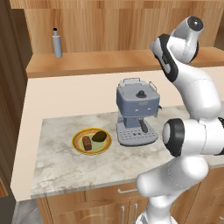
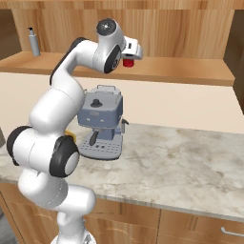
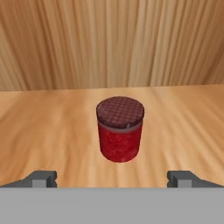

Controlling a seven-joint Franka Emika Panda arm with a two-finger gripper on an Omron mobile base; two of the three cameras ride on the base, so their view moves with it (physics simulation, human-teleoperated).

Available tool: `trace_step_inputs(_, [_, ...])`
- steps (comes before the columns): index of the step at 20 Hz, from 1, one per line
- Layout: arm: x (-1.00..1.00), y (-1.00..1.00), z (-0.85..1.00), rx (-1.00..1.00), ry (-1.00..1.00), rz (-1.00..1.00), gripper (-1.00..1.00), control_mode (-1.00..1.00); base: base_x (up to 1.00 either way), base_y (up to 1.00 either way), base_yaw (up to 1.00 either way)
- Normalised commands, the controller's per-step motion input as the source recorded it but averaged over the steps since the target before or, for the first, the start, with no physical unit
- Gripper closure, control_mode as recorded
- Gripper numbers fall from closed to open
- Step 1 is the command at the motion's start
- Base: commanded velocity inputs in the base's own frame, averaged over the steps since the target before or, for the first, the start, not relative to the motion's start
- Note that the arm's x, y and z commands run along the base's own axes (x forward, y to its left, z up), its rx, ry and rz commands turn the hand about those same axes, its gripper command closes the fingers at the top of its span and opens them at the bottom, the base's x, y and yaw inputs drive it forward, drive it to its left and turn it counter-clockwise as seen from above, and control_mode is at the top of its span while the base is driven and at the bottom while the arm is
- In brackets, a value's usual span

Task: Pick the avocado and bread from the counter and place them on the plate. Then pick the jam from the cabinet and place it next to the plate. Lastly close the cabinet door.

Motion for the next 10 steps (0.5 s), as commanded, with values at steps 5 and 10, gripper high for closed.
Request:
trace_step_inputs(5, [0.22,-0.03,-0.08,0.0,0.01,0.0,-1.0,-1.0,0.0,0.0,0.0])
trace_step_inputs(10, [0.2,-0.01,-0.05,0.0,0.01,0.0,-1.0,-1.0,0.0,0.0,0.0])
